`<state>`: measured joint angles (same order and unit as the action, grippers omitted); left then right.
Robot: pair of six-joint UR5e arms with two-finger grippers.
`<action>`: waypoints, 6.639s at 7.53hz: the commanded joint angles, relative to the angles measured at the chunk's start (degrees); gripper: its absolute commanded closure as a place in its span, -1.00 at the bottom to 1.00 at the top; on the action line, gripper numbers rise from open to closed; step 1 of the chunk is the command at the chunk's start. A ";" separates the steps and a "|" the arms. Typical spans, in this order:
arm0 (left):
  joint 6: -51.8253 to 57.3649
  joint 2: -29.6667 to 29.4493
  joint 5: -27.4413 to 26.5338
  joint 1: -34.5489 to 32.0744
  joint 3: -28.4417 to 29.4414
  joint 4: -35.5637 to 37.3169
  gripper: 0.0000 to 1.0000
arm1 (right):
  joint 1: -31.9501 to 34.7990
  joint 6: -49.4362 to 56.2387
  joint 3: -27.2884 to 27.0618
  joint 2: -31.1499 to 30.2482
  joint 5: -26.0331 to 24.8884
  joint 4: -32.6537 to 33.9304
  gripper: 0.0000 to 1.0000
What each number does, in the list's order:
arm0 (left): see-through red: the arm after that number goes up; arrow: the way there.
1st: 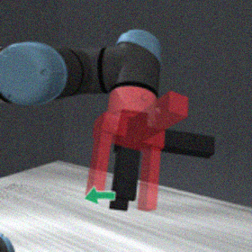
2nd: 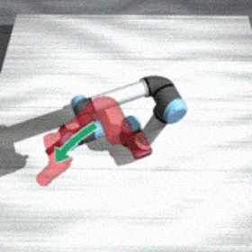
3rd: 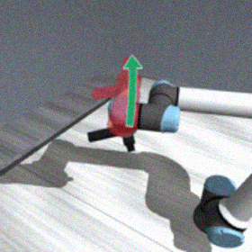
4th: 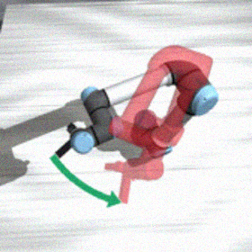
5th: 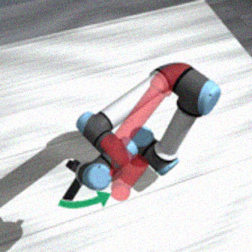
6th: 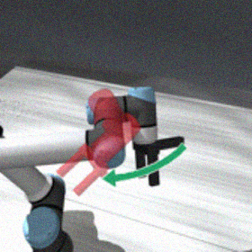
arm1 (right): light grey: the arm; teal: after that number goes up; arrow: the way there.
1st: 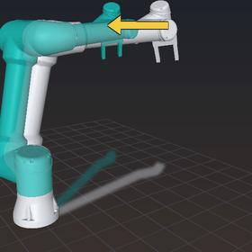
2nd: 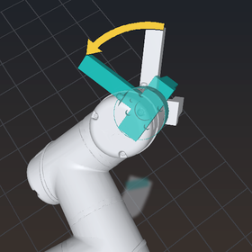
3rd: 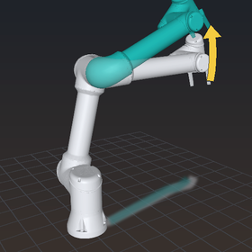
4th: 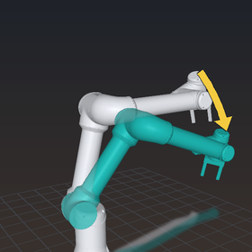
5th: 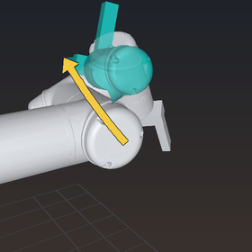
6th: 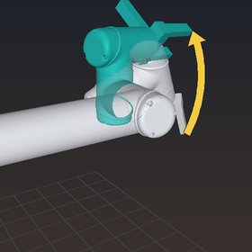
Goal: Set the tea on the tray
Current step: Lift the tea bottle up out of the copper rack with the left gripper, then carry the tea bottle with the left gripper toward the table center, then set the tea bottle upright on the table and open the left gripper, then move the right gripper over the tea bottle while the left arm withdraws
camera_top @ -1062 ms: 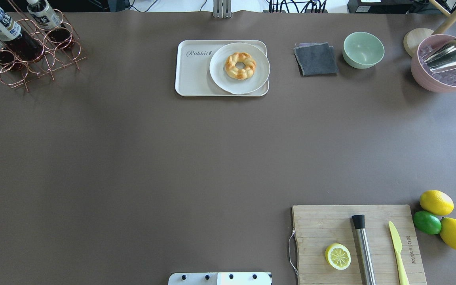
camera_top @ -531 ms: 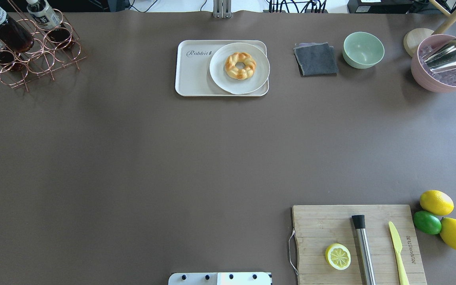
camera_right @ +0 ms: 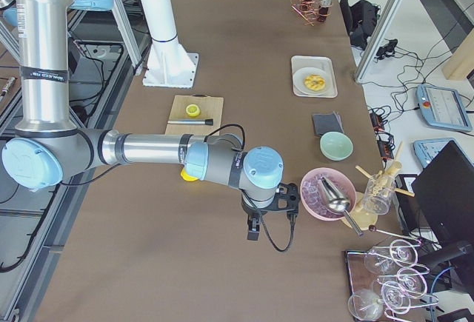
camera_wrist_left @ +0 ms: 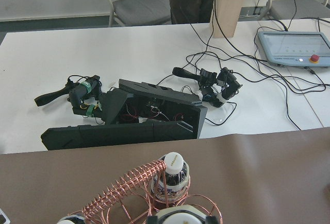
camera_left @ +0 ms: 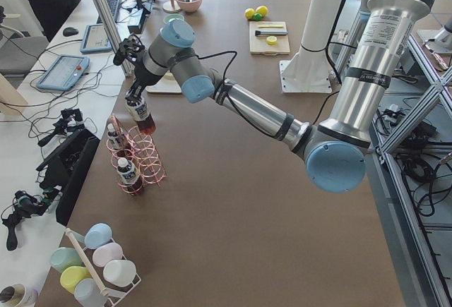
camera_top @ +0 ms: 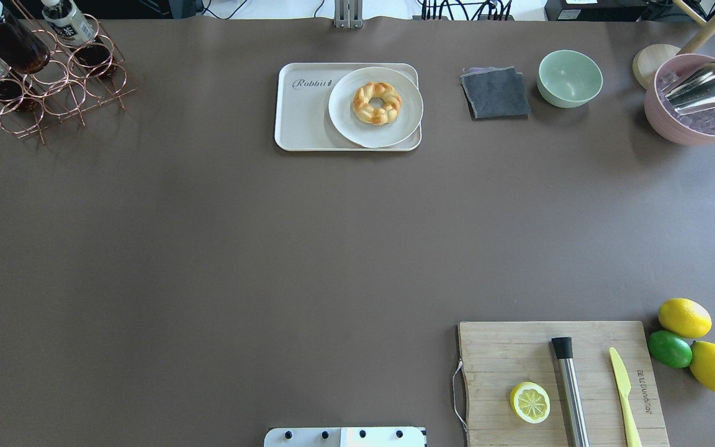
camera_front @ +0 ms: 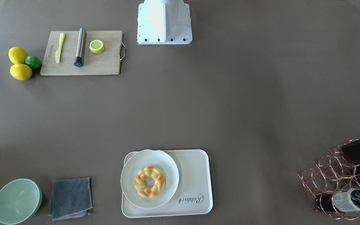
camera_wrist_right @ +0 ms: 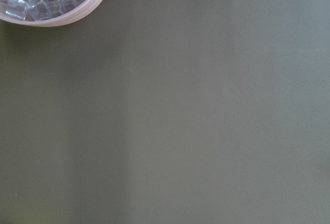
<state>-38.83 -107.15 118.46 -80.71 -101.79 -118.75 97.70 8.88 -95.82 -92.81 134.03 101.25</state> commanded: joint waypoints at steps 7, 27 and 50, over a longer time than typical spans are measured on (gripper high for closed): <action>-22.07 -19.65 -31.84 28.72 -10.71 32.84 1.00 | -0.05 -0.09 0.29 1.05 -0.09 -0.09 -1.00; -37.81 -34.71 -60.02 66.21 -1.57 42.99 1.00 | -8.14 -1.31 0.55 5.62 2.46 -8.35 -1.00; 21.17 -8.99 2.95 6.15 -6.84 41.58 -0.96 | -45.21 -71.95 -13.25 40.23 -8.95 -7.65 -1.00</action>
<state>-32.02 -122.41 113.45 -64.69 -108.48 -77.21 57.68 -54.61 -108.97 -57.45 128.78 93.28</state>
